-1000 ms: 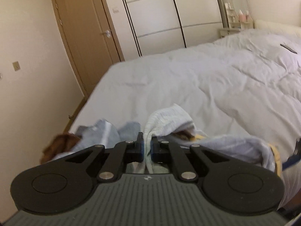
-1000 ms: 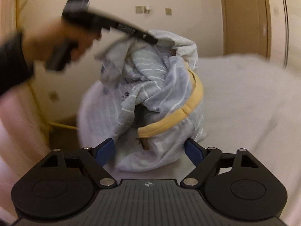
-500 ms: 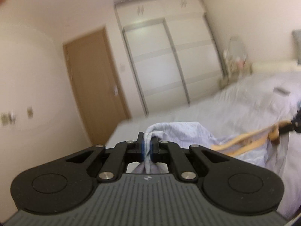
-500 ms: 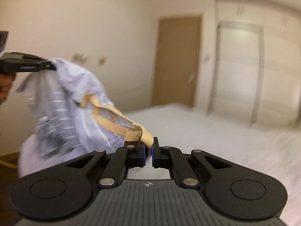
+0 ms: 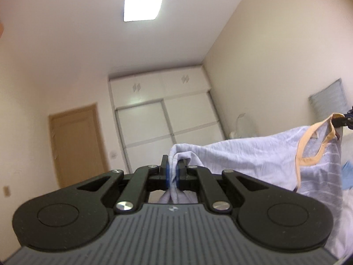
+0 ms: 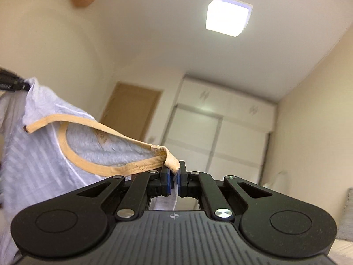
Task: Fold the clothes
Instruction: 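Lift the striped shirt up with both tools to shake it out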
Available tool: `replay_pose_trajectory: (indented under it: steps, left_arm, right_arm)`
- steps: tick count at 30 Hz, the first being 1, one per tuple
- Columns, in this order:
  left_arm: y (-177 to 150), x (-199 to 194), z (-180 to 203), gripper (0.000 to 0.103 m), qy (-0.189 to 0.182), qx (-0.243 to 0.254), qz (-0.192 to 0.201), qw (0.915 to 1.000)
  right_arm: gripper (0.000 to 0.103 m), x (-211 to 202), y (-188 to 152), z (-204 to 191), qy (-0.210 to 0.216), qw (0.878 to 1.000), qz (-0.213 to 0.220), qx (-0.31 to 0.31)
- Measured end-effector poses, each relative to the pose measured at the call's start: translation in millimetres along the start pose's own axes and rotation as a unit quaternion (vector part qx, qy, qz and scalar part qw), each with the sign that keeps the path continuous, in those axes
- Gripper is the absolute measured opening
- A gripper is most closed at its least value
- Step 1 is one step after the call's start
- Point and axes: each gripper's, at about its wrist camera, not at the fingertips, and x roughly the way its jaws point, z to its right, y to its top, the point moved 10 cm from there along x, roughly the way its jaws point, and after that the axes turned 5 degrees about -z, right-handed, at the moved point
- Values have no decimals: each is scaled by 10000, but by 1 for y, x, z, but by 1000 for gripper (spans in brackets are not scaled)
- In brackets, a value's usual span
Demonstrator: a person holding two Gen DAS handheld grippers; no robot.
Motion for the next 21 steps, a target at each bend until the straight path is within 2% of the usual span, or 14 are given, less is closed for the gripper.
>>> replay_pose_trajectory:
  steps: [4, 7, 9, 12, 14, 16, 19, 21]
  left_arm:
    - [49, 4, 21, 4, -215, 107, 448, 9987]
    - [68, 13, 31, 4, -243, 118, 578, 9980]
    - [73, 22, 37, 4, -283, 91, 567, 9979]
    - [57, 57, 44, 4, -387, -8, 317, 9987]
    - [40, 85, 51, 4, -439, -59, 67, 9990]
    - [16, 122, 58, 4, -438, -97, -236, 9987]
    - [-35, 190, 62, 4, -379, -211, -762, 9961]
    - [-82, 242, 65, 4, -291, -241, -1174, 9924]
  right_arm:
    - [4, -22, 41, 42, -489, 9975, 487, -176]
    - [4, -26, 61, 63, -773, 9930, 741, -495]
    - [4, -15, 64, 67, -859, 9912, 760, -660]
    - [4, 19, 52, 77, -990, 9886, 639, -942]
    - [4, 46, 35, 82, -1002, 9878, 468, -1098]
    - [4, 93, 6, 85, -944, 9874, 223, -1248]
    - [4, 184, -61, 80, -740, 9869, -267, -1405]
    - [4, 243, -117, 74, -557, 9866, -631, -1395]
